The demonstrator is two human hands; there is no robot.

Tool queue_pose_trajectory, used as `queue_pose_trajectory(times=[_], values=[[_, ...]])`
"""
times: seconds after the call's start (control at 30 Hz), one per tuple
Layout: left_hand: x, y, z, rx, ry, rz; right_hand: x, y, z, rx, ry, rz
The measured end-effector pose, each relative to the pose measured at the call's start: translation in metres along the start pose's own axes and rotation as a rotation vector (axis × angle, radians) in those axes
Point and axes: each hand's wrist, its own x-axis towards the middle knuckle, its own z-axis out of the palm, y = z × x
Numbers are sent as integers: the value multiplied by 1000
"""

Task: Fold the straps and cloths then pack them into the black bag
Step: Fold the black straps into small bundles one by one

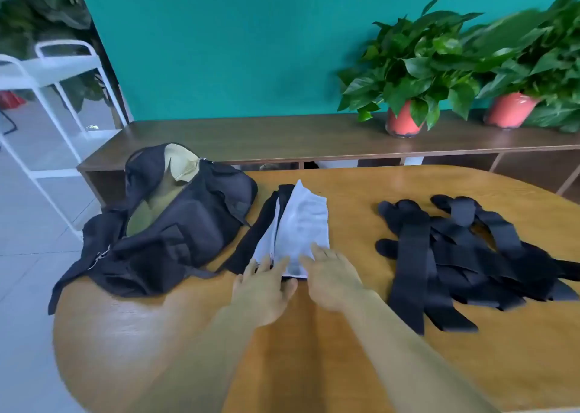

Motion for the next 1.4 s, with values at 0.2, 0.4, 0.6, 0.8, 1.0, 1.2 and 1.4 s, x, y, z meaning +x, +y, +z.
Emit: queue_pose_trajectory(times=[0.2, 0.4, 0.6, 0.8, 1.0, 1.2, 1.4], values=[[55, -10, 1, 89, -11, 97, 36, 9, 13, 33, 44, 105], [112, -22, -13, 185, 52, 143, 83, 15, 8, 65, 106, 132], [135, -22, -19, 234, 68, 181, 110, 25, 2, 40, 119, 187], [125, -16, -20, 317, 2, 105, 111, 26, 4, 48, 122, 194], [88, -3, -33, 335, 38, 92, 80, 25, -10, 84, 127, 196], [47, 23, -37, 318, 86, 140, 13, 44, -21, 90, 212, 227], [14, 82, -23, 297, 72, 238, -52, 103, -17, 119, 335, 343]])
